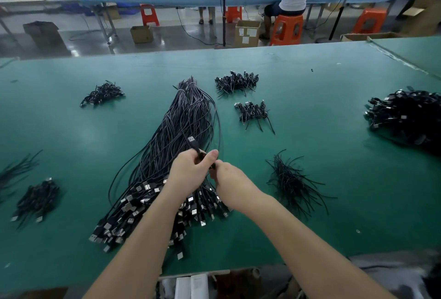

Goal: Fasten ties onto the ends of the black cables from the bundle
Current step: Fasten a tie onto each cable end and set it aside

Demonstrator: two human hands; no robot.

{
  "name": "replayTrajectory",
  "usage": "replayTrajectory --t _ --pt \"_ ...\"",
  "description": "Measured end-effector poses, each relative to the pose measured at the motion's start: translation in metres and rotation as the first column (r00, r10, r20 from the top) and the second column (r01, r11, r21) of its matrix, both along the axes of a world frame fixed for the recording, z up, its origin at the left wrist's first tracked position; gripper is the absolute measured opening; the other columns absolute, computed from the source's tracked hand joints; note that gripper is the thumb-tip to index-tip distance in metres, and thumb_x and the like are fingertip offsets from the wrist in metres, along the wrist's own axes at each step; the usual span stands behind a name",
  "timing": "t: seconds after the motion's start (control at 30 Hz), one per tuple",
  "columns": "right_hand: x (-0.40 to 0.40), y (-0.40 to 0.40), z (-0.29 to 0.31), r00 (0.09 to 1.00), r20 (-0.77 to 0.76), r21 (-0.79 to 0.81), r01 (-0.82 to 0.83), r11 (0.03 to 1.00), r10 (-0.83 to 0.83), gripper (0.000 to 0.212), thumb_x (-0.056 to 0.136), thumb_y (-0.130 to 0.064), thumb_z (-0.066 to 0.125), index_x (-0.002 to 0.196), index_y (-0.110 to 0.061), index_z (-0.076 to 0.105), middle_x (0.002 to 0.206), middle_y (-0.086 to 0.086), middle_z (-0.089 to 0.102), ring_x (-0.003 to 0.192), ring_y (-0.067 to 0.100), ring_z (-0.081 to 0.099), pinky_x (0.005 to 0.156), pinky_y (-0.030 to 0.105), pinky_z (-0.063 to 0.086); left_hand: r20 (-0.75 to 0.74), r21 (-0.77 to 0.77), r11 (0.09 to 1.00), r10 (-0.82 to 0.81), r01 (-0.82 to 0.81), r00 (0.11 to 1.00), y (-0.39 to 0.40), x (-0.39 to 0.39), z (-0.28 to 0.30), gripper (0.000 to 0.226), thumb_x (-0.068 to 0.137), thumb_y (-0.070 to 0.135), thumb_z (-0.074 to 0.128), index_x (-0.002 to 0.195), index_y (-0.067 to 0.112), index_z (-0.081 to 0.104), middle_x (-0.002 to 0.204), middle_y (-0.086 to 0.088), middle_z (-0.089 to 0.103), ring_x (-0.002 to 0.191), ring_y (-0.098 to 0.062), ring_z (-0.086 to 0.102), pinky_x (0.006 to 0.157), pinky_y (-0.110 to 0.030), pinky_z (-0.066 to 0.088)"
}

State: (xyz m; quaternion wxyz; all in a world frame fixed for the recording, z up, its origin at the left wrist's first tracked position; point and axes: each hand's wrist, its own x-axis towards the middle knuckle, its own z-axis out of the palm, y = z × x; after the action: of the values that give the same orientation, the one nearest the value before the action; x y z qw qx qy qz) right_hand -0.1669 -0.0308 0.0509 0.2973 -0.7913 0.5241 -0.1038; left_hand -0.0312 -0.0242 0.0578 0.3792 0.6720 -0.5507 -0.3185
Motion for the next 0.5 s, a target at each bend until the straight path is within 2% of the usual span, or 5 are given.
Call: replayTrajectory --t 0.1,0.17,0.27,0.37,0.5 --pt "-0.003 0.001 -0.002 0.997 0.074 0.049 -0.013 0.999 0.009 0.012 0.104 -0.017 0.040 0.107 -0.012 0.050 0.090 0.005 0.058 0.079 0.026 0.058 0.070 0.045 0.051 0.018 0.000 0.999 -0.040 0.040 0.999 0.000 0.003 -0.005 0.033 0.097 0.042 0.062 0.077 0.016 0.068 0.059 0.009 0.060 0.051 -0.006 0.050 0.055 -0.027 0.040" --pt "-0.005 0.002 -0.002 0.968 0.249 0.186 -0.027 0.982 -0.021 0.024 0.108 -0.034 0.034 0.106 -0.019 0.053 0.084 -0.006 0.058 0.074 0.012 0.056 0.065 0.030 0.046 -0.015 -0.007 0.999 -0.034 0.034 0.999 -0.001 0.006 -0.009 0.030 0.098 0.037 0.063 0.077 0.017 0.067 0.054 0.013 0.059 0.048 -0.003 0.048 0.055 -0.027 0.041" --pt "-0.008 0.002 -0.003 0.883 0.453 0.342 -0.040 0.939 -0.127 0.034 0.110 -0.034 0.030 0.090 -0.022 0.055 0.058 -0.020 0.052 0.053 -0.002 0.044 0.050 0.011 0.036 -0.078 -0.005 0.999 -0.047 0.047 0.996 -0.003 0.007 -0.017 0.025 0.100 0.030 0.062 0.081 0.015 0.067 0.062 0.009 0.066 0.056 -0.006 0.058 0.060 -0.038 0.053" --pt "-0.010 0.001 -0.012 0.837 0.507 0.455 -0.060 0.888 -0.203 0.038 0.111 -0.032 0.031 0.081 -0.020 0.052 0.057 -0.010 0.039 0.049 0.008 0.034 0.047 0.022 0.035 -0.042 -0.010 0.996 -0.086 0.086 0.995 -0.005 0.005 -0.025 0.025 0.101 0.027 0.060 0.079 0.016 0.064 0.067 0.004 0.066 0.062 -0.009 0.061 0.066 -0.040 0.057" --pt "-0.013 0.001 -0.026 0.804 0.535 0.517 -0.068 0.854 -0.260 0.034 0.110 -0.034 0.033 0.081 -0.023 0.048 0.062 -0.008 0.038 0.052 0.010 0.033 0.054 0.027 0.032 0.034 0.038 0.991 -0.129 0.128 0.991 -0.014 0.000 -0.033 0.024 0.100 0.030 0.060 0.077 0.023 0.065 0.063 0.012 0.065 0.058 0.002 0.058 0.058 -0.022 0.042"
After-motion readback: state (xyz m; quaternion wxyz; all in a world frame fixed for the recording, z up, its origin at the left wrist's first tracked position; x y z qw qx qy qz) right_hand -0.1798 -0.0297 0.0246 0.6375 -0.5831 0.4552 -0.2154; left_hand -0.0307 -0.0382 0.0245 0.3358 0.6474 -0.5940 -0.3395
